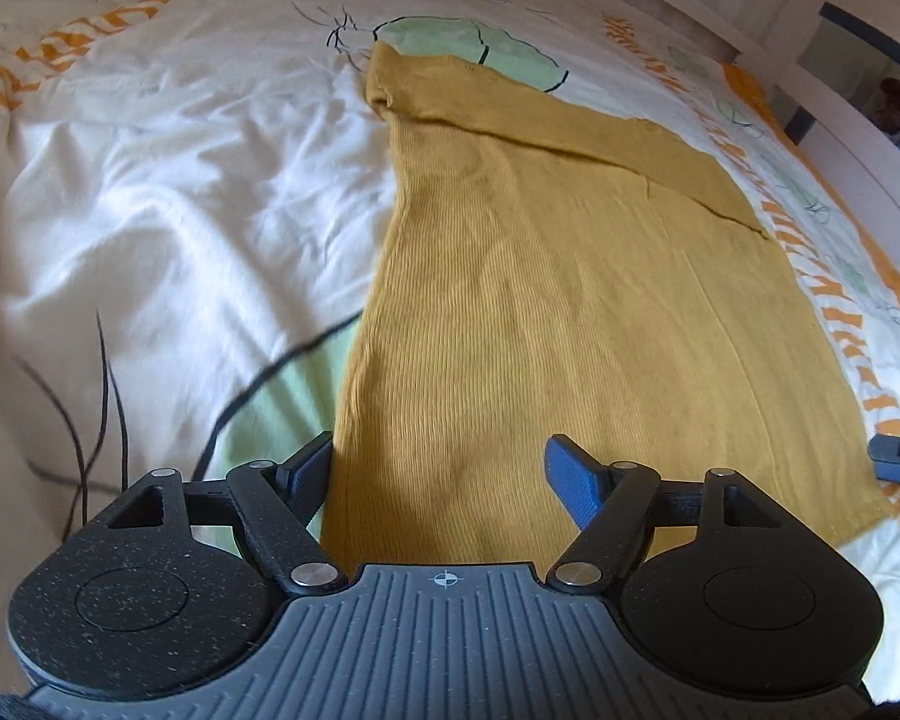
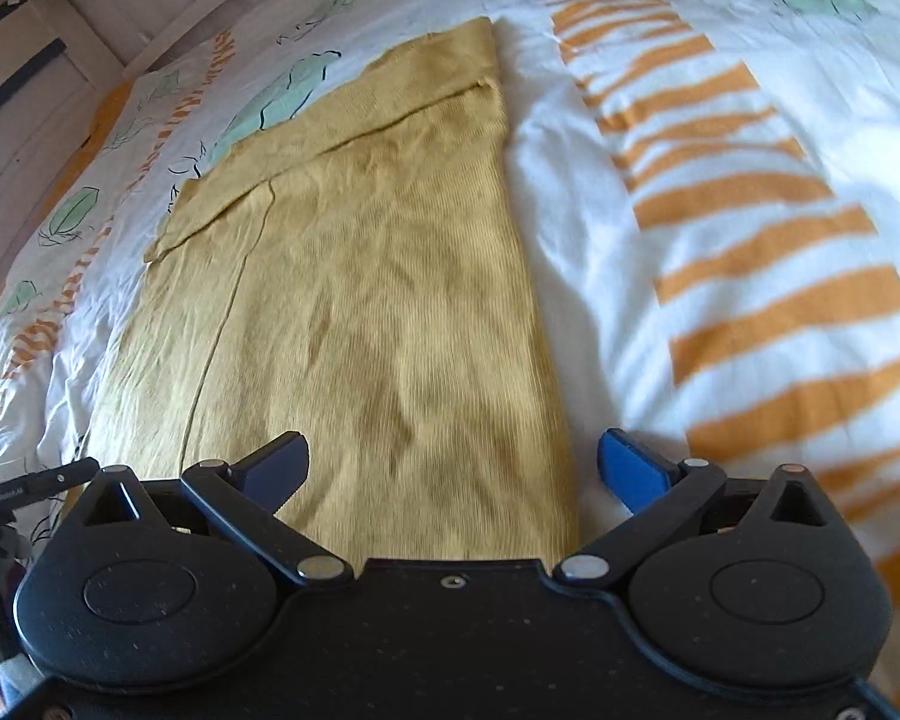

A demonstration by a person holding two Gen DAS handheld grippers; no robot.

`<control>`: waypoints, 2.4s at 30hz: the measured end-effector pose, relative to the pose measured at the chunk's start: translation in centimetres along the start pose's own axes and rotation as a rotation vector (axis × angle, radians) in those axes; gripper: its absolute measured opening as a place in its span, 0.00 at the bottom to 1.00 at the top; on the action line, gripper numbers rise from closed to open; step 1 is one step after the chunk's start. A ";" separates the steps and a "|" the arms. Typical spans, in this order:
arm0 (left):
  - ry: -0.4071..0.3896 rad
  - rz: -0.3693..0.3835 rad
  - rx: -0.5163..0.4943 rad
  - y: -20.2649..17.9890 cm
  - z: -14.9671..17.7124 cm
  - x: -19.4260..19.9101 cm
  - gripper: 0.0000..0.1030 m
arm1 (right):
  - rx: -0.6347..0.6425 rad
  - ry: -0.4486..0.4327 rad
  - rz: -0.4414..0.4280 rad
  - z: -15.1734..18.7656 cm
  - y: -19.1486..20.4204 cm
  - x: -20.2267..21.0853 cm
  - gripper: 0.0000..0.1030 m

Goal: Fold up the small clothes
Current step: 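Smooth the folded sweater side with both grippers, then grasp the sweater hem with both grippers and lift it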

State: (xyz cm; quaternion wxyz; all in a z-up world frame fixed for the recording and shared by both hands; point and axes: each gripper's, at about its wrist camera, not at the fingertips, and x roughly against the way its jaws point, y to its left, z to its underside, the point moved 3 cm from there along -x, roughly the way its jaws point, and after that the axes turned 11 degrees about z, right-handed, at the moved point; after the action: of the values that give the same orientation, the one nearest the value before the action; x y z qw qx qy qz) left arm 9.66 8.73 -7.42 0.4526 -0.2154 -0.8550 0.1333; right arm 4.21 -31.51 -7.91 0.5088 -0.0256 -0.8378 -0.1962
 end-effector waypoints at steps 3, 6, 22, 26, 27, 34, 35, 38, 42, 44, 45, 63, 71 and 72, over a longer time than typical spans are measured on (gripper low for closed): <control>-0.002 0.000 0.006 -0.1 1.0 0.4 0.73 | -0.020 0.046 -0.006 1.0 -0.2 0.2 1.00; -0.004 -0.009 -0.021 -0.5 1.5 0.5 0.74 | -0.008 0.050 -0.008 1.5 -0.1 0.3 1.00; -0.040 0.034 -0.019 -0.4 2.2 0.3 0.83 | 0.025 -0.002 -0.033 2.2 -0.2 -0.1 1.00; -0.052 0.047 0.020 0.1 2.2 0.7 0.76 | 0.021 -0.004 -0.039 2.3 -0.3 -0.1 1.00; -0.056 0.043 0.029 0.2 2.2 0.8 0.70 | 0.020 -0.003 -0.040 2.3 -0.3 0.0 1.00; -0.077 0.047 0.096 1.3 2.1 1.4 0.38 | 0.014 0.010 -0.047 2.1 -0.3 -0.1 1.00; -0.080 0.049 0.103 1.4 2.1 1.5 0.36 | 0.012 0.011 -0.050 2.1 -0.3 -0.1 1.00; -0.088 0.072 0.125 1.7 2.2 1.7 0.20 | -0.002 0.003 -0.046 2.1 -0.5 0.1 0.92; -0.096 0.100 0.142 1.7 2.2 1.9 0.09 | -0.028 -0.032 -0.030 2.3 -1.0 0.7 0.42; -0.100 0.117 0.155 1.6 2.1 2.1 0.08 | -0.064 -0.012 -0.105 2.4 -1.3 0.7 0.14; -0.106 0.128 0.164 1.6 2.0 2.3 0.06 | -0.060 -0.020 -0.093 2.3 -1.2 0.8 0.14; -0.333 0.254 0.179 0.7 -9.8 5.2 0.06 | -0.218 -0.255 -0.343 -7.6 0.7 3.2 0.14; -0.421 0.253 0.202 2.5 -17.5 2.5 0.06 | -0.136 -0.377 -0.312 -16.5 2.6 1.1 0.14; -0.424 0.251 0.207 2.8 -18.4 1.8 0.06 | -0.125 -0.387 -0.296 -17.4 2.8 0.6 0.14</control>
State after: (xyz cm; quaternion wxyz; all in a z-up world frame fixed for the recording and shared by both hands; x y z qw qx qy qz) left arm 24.75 12.65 2.96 0.2631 -0.2395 -0.8790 0.3174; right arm 19.28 -35.24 0.47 0.3022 0.0286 -0.9005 -0.3114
